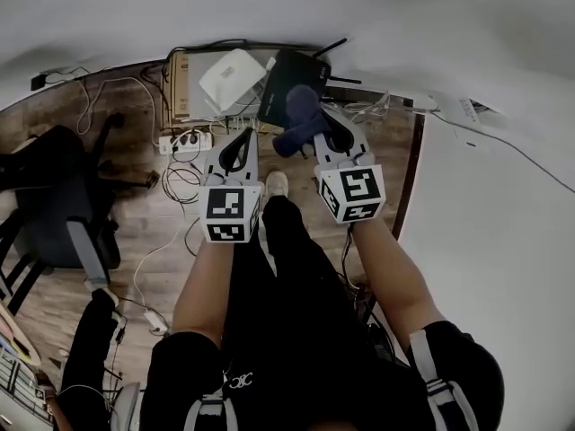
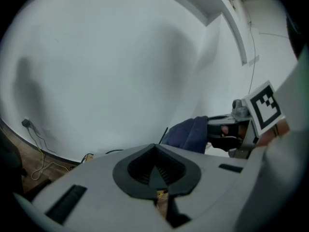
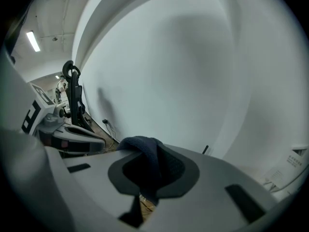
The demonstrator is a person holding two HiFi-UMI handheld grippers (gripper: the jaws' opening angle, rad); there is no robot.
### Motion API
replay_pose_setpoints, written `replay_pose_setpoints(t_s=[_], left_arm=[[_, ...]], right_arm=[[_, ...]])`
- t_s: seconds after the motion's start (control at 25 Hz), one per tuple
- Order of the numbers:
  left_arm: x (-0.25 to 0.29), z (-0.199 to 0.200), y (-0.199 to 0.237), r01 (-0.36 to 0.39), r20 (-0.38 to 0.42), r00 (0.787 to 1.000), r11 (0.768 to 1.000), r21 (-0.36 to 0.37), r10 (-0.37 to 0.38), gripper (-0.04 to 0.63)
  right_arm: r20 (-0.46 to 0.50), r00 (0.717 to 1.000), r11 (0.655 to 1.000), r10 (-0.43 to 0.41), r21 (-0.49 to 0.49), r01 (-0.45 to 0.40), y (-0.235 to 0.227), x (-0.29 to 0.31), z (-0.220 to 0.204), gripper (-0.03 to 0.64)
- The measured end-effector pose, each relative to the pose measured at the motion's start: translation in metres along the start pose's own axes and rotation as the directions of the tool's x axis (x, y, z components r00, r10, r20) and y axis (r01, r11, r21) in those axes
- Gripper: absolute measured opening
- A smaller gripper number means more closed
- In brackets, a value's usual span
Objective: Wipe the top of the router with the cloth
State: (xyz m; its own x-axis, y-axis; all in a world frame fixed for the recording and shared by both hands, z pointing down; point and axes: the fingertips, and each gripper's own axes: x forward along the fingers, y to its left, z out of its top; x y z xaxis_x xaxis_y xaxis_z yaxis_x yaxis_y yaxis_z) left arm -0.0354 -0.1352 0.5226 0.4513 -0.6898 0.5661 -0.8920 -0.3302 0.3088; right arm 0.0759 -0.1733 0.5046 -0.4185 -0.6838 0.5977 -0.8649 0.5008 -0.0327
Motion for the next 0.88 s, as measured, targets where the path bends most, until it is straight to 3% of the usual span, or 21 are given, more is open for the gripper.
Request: replay_pose_setpoints(t_s=[0.28,0.48,0.64,0.76,0.88], left_arm=[[0.047,-0.060,0.032,0.035,-0.073,0.997,0.999,-0.022,-0.037,-0.001],[0.068,-0.095,0.041,0.070,-0.107,0.992,0.997,-0.034,-0.074,0.000],[0.077,-0.119,0.046,0.095,-0.125,0.987,0.994,-0.052,-0.101,0.000],[0.081,-0.133,0.050,0.117,-0.140,0.983,0.992,-0.045,-0.122,-0.002],[0.083,-0.143,0.057,0.126,-0.149,0.980,0.991,-0.046,-0.132,0.000]], right_arm=[[-0.148,0.988,0.999,-0.032,-0.033,0.027,-0.003,0.064,-0.079,0.018],[-0.264,0.964,0.995,-0.008,-0.097,-0.018,0.002,0.101,-0.119,0.018],[-0.365,0.931,0.995,-0.021,-0.096,-0.015,0.005,0.122,-0.152,0.018],[-0.462,0.885,0.993,-0.054,-0.119,-0.002,0.007,0.134,-0.171,0.018],[-0.537,0.843,0.994,-0.035,-0.106,-0.027,0.013,0.146,-0.180,0.018]])
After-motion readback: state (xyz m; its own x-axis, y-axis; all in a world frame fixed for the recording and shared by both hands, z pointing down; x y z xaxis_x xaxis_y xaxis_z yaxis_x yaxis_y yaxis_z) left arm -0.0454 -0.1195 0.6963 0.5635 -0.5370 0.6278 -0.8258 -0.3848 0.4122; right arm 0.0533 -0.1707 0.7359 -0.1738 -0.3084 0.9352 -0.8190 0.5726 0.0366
